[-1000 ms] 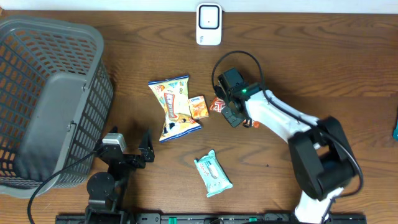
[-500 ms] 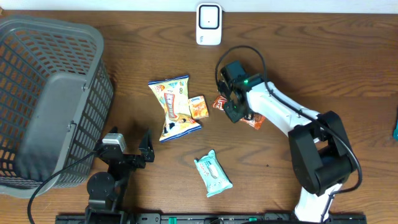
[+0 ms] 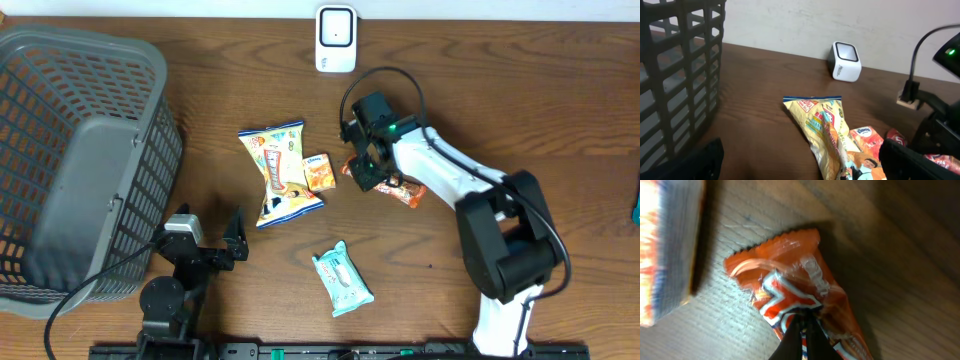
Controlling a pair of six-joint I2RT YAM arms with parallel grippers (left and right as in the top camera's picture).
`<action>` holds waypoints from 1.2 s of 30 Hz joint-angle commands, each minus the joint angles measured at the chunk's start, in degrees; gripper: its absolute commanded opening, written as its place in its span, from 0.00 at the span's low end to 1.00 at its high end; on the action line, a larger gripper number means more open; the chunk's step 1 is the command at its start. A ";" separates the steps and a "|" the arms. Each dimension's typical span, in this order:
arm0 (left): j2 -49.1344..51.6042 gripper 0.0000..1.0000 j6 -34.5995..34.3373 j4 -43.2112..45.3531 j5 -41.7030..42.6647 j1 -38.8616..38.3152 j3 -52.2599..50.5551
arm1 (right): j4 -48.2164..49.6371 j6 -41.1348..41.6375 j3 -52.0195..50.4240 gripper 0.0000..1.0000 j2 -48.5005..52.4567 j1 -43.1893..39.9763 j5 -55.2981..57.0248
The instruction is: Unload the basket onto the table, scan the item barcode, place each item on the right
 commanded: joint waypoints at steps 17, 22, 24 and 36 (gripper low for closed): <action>-0.04 0.98 -0.74 -0.81 0.37 0.24 -1.60 | -20.39 0.66 6.64 0.02 -5.88 -3.06 4.04; -0.04 0.98 -0.74 -0.81 0.37 0.24 -1.60 | -13.22 0.81 -1.49 0.04 -5.86 -4.15 4.83; -0.04 0.98 -0.74 -0.81 0.37 0.24 -1.60 | -9.70 1.33 -5.03 0.06 -5.86 -4.31 5.49; -0.04 0.98 -0.74 -0.81 0.37 0.24 -1.60 | -11.37 -1.46 1.07 0.29 -6.95 -2.99 8.15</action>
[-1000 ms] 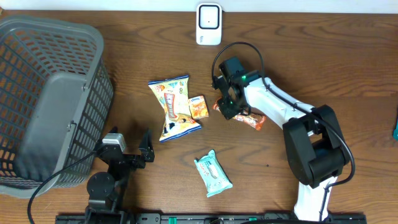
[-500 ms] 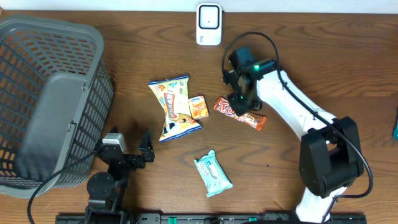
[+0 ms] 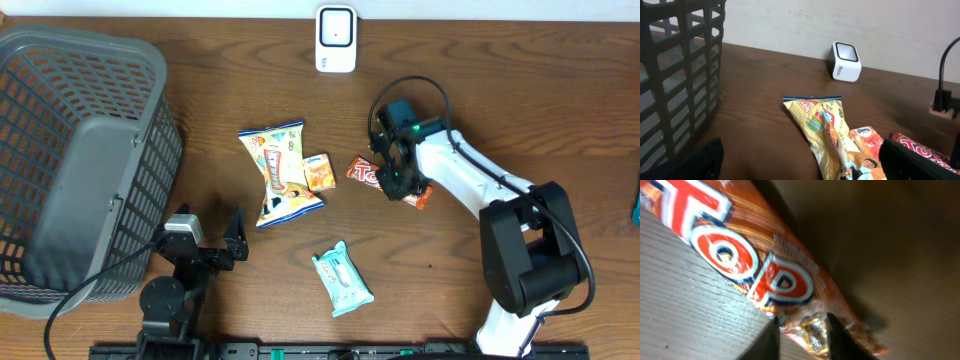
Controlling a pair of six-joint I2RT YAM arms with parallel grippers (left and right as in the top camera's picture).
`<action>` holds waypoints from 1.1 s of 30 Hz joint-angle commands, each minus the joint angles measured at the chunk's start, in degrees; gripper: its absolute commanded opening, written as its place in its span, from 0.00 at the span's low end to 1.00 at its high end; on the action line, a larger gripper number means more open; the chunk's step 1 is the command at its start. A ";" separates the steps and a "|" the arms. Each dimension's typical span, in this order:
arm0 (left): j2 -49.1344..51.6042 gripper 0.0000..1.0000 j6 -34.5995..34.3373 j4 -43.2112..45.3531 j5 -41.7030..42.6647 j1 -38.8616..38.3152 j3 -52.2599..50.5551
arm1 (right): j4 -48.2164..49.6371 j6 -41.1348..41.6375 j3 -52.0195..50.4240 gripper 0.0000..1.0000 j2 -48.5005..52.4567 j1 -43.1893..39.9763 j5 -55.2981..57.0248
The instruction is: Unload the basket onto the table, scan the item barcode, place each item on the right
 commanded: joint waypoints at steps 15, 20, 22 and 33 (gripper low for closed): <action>-0.04 0.98 -0.76 -0.83 0.39 0.24 -1.60 | 4.17 -8.17 -4.46 0.75 -1.90 6.21 9.07; -0.04 0.98 -0.76 -0.81 0.39 0.24 -1.60 | 14.21 -9.62 -12.90 0.61 -1.81 6.08 11.61; -0.04 0.98 -0.76 -0.81 0.39 0.24 -1.60 | 18.27 -9.55 -16.15 0.44 -1.44 6.03 15.82; -0.04 0.98 -0.76 -0.81 0.39 0.24 -1.60 | 17.66 -14.58 -16.37 0.52 11.39 -0.72 -0.72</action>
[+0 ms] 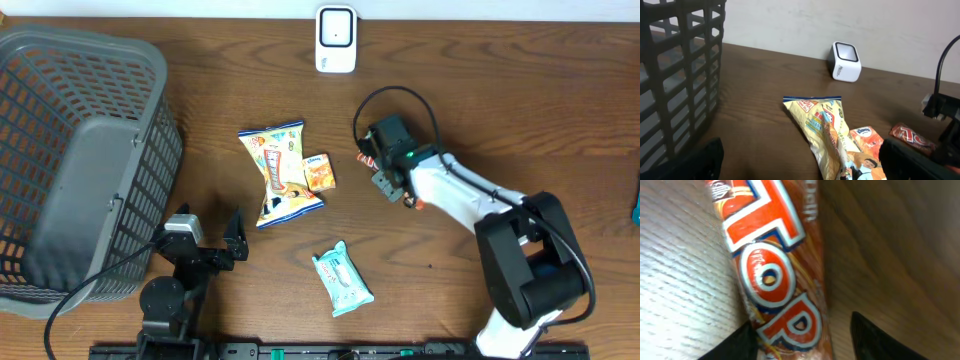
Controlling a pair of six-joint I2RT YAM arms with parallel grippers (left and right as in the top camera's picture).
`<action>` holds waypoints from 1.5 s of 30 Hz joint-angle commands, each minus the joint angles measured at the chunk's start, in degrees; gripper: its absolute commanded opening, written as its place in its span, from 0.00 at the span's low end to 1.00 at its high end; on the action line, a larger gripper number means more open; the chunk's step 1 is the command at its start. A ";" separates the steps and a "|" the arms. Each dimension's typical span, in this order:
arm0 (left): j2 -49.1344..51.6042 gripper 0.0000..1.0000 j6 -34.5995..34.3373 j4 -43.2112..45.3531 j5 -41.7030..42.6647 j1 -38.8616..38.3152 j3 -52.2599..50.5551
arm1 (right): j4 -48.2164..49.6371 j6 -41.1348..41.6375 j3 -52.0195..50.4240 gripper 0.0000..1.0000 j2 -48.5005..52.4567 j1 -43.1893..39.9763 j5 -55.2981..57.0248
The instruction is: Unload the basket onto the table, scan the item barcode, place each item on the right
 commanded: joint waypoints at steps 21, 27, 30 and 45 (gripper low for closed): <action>-0.04 0.98 -0.76 -0.81 0.39 0.24 -1.60 | -57.46 -26.43 30.12 0.01 21.75 -5.46 -67.56; -0.04 0.98 -0.76 -0.81 0.39 0.24 -1.60 | -68.76 -35.01 30.77 0.01 21.75 -5.40 -75.58; -0.04 0.98 -0.76 -0.81 0.39 0.24 -1.60 | -69.40 -34.14 30.69 0.01 21.55 -5.40 -80.32; -0.04 0.98 -0.76 -0.81 0.39 0.24 -1.60 | -69.37 -21.05 30.67 0.01 14.99 -5.07 -95.86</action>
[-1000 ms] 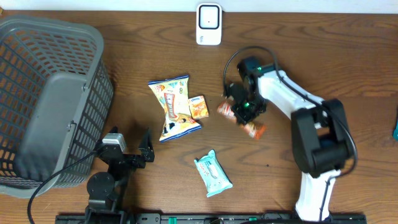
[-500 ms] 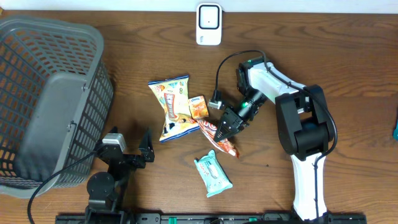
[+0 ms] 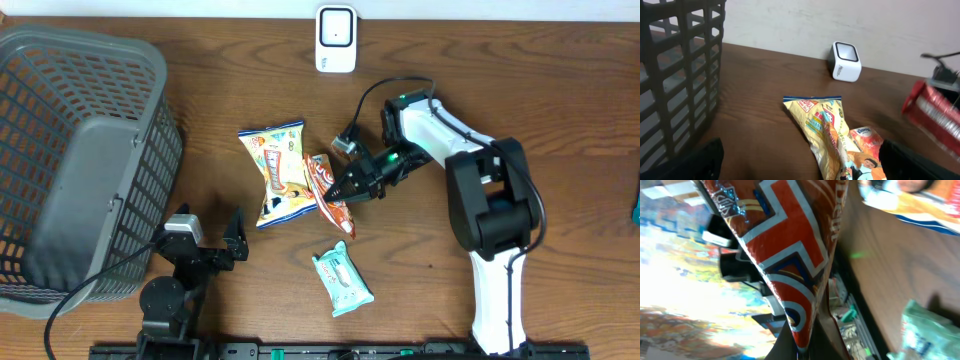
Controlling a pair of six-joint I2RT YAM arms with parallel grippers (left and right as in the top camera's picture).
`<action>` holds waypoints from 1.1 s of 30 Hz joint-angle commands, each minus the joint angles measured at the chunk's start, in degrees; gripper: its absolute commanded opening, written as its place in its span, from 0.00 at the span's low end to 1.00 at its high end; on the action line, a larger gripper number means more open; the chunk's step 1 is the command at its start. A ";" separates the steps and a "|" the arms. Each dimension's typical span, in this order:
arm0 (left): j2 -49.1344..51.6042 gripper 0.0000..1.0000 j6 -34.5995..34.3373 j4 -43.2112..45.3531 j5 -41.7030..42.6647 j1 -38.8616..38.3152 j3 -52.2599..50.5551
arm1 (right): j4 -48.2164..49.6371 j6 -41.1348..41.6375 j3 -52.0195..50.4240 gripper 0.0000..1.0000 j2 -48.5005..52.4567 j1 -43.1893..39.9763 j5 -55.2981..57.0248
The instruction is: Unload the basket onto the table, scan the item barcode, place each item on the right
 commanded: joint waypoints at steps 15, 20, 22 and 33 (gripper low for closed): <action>-0.04 0.98 -0.76 -0.81 0.39 0.24 -1.60 | -0.02 -8.11 0.00 0.01 -17.51 3.91 -4.76; -0.04 0.98 -0.76 -0.81 0.39 0.24 -1.60 | 3.91 -18.05 0.00 0.01 -17.51 3.82 2.10; -0.04 0.98 -0.76 -0.81 0.39 0.24 -1.60 | 10.67 -16.09 0.02 0.01 -17.51 3.48 7.19; -0.04 0.98 -0.76 -0.81 0.39 0.24 -1.60 | 54.34 36.17 0.07 0.01 -17.03 1.46 51.28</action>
